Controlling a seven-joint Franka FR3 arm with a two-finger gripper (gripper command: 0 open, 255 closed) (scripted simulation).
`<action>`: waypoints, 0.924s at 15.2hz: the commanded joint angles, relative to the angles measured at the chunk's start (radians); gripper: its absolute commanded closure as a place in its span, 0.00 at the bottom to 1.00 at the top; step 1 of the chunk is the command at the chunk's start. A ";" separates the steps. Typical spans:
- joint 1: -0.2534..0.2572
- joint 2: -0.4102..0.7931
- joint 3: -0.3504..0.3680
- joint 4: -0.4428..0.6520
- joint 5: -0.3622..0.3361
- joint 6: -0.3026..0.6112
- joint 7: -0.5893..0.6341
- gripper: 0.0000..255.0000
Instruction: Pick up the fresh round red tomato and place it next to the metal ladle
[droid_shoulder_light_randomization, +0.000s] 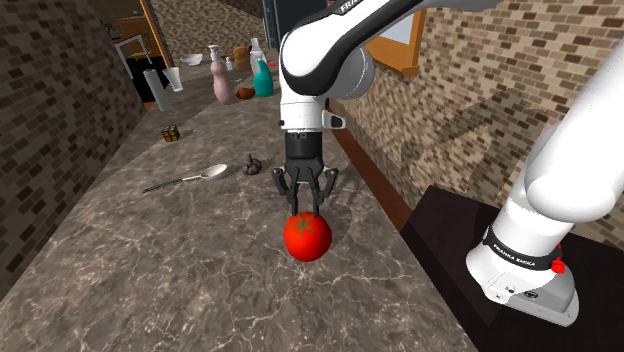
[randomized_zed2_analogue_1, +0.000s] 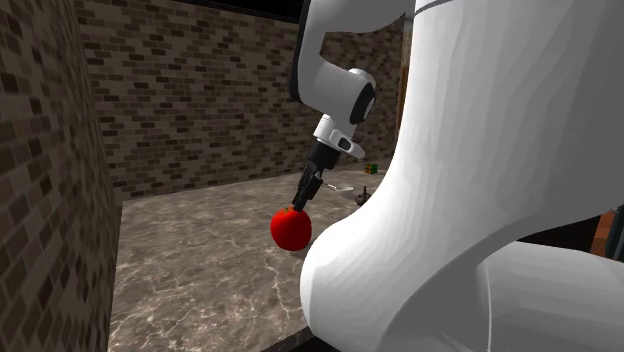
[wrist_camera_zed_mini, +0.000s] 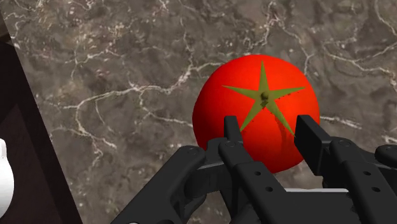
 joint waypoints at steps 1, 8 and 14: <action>-0.002 -0.015 -0.003 0.011 -0.002 -0.025 0.008 1.00; -0.006 -0.060 -0.016 0.063 -0.010 -0.116 0.040 1.00; -0.010 -0.090 -0.028 0.114 -0.018 -0.192 0.068 1.00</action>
